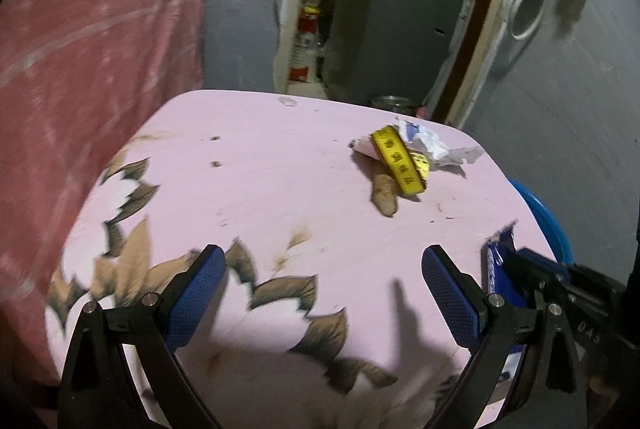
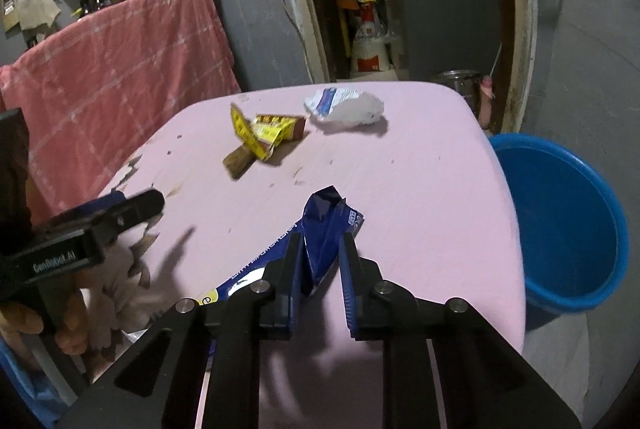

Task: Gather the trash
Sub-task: 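Grasp the blue snack wrapper with the right tool while the left tool grasps the brown stick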

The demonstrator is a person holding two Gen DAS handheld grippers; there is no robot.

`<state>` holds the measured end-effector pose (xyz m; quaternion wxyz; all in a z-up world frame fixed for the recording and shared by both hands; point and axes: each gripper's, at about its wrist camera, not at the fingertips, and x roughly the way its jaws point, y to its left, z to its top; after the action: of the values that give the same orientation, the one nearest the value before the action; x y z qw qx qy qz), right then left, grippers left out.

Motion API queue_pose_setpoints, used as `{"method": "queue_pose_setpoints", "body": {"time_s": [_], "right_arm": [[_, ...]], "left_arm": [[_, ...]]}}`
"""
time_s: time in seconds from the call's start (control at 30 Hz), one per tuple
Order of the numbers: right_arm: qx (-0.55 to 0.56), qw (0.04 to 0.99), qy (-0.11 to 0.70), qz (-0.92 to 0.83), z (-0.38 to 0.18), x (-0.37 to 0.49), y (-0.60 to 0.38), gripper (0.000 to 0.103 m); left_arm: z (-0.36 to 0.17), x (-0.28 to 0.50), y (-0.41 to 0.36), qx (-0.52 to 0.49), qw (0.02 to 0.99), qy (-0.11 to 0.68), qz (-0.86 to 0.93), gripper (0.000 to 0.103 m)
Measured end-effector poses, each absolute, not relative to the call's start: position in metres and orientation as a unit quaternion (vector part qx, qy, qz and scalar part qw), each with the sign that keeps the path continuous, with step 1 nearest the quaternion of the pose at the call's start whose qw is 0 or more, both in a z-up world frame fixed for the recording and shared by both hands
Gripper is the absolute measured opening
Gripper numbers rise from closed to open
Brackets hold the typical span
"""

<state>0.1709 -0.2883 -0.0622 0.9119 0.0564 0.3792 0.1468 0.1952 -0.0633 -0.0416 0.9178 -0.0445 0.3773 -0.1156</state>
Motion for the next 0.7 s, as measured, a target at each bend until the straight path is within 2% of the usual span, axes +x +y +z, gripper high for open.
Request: {"method": "queue_pose_setpoints", "body": {"time_s": [0.17, 0.43, 0.67, 0.7], "right_arm": [[0.067, 0.913, 0.372, 0.154, -0.059, 0.190, -0.301, 0.015], [0.055, 0.920, 0.356, 0.157, -0.055, 0.209, -0.311, 0.015], [0.062, 0.920, 0.351, 0.165, -0.059, 0.213, -0.315, 0.015], [0.063, 0.920, 0.350, 0.166, -0.059, 0.213, -0.315, 0.015]], "left_arm": [[-0.045, 0.217, -0.076, -0.046, 0.909, 0.392, -0.135, 0.093], [-0.051, 0.246, -0.094, -0.043, 0.894, 0.422, -0.146, 0.065], [-0.052, 0.264, -0.106, -0.018, 0.892, 0.433, -0.130, 0.055], [-0.053, 0.265, -0.107, -0.018, 0.891, 0.434, -0.132, 0.051]]}}
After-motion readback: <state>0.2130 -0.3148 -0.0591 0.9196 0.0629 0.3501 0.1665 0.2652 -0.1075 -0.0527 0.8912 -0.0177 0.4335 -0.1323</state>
